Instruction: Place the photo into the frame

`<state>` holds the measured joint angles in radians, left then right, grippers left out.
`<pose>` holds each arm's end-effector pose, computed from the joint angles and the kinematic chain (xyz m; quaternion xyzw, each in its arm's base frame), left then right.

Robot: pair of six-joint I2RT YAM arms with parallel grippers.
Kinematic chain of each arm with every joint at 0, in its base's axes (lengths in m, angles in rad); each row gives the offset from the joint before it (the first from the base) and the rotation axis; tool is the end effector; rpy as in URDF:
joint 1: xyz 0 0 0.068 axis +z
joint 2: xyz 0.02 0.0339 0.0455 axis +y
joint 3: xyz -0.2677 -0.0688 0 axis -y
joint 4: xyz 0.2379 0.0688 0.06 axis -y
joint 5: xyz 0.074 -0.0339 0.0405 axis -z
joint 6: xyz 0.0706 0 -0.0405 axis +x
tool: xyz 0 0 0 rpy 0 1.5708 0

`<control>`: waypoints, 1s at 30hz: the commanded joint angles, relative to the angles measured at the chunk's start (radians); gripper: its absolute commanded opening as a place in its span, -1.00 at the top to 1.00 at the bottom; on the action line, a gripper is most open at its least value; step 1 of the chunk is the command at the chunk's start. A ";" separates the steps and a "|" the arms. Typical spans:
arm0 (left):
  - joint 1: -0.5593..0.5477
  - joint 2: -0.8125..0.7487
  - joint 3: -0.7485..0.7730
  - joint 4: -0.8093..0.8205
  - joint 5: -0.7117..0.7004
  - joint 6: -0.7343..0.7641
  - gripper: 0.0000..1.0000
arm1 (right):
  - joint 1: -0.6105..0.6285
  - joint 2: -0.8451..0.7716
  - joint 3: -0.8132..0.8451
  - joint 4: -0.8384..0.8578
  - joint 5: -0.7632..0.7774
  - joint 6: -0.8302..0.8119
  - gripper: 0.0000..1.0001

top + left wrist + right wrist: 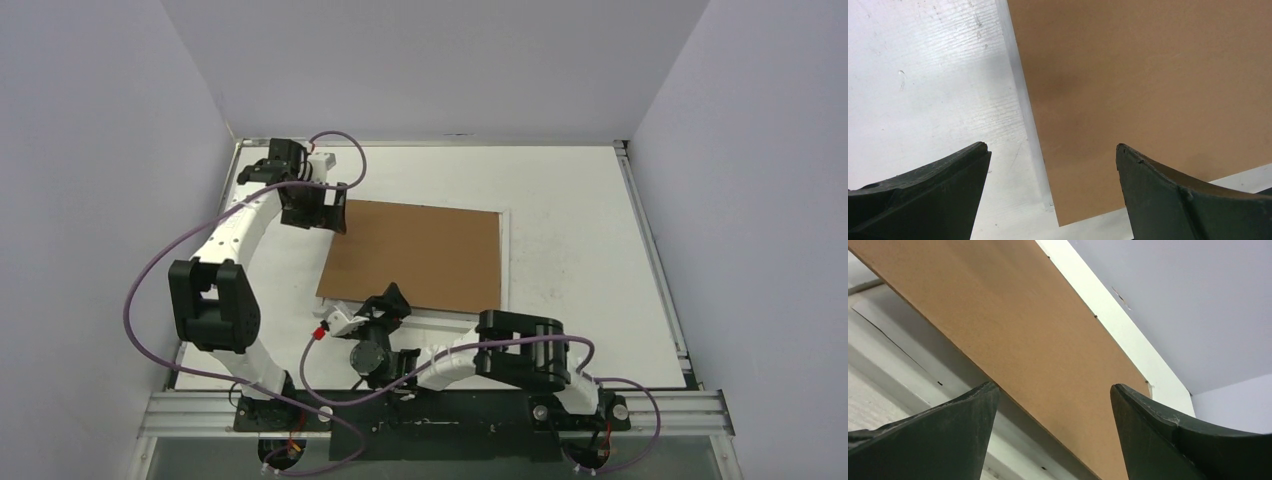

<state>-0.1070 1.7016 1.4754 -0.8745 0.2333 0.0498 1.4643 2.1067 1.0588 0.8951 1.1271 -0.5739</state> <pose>0.3610 -0.0552 0.2568 0.1027 0.9608 -0.1198 0.2280 0.1092 0.4214 0.1516 -0.3642 0.6325 -0.1289 0.6713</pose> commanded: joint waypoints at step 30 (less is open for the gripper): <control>0.147 0.070 -0.060 0.079 0.013 0.145 -0.01 | -0.933 -0.732 0.008 -1.130 -0.889 1.022 -0.64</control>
<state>0.0509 1.7370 1.4139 -0.8459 0.2996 0.1593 0.6537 1.3666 1.1343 -0.1089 0.4072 0.3290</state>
